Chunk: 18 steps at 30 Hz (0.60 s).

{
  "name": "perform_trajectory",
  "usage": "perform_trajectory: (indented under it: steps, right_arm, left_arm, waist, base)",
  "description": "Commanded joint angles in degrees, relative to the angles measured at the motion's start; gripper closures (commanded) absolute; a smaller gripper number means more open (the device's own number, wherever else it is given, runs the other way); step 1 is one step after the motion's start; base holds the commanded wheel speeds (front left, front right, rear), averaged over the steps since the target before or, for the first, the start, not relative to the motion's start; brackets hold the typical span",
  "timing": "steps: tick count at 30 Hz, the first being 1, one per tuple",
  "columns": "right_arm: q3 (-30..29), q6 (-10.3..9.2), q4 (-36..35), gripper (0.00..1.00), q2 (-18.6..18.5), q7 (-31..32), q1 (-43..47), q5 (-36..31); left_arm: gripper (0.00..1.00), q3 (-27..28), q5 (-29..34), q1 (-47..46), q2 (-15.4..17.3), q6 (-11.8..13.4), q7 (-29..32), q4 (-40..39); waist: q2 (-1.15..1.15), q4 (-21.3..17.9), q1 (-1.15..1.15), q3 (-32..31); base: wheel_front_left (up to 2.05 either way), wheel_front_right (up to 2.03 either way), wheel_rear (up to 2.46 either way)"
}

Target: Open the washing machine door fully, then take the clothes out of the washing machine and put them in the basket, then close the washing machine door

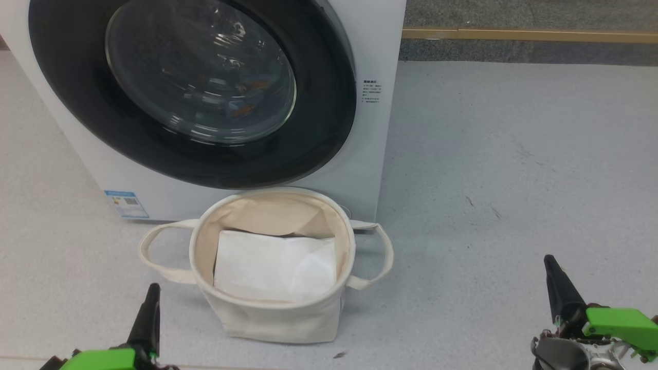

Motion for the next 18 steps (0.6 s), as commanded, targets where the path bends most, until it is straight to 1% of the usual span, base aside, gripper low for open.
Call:
perform_trajectory:
  steps: [1,18]
  right_arm:
    - [1.2,0.02,-1.8,1.00,-0.3,0.4,-0.8,-0.2]
    - [1.2,0.02,-1.8,1.00,-0.3,0.4,-0.8,-0.2]
  left_arm:
    - [1.00,1.8,0.2,-2.5,0.3,-0.4,0.4,-1.6]
    - [1.00,1.8,0.2,-2.5,0.3,-0.4,0.4,-1.6]
  waist:
    - [0.00,0.0,0.00,0.0]
    - [0.00,0.0,0.00,0.0]
  base:
    - [0.00,0.00,0.00]
    - [0.00,0.00,0.00]
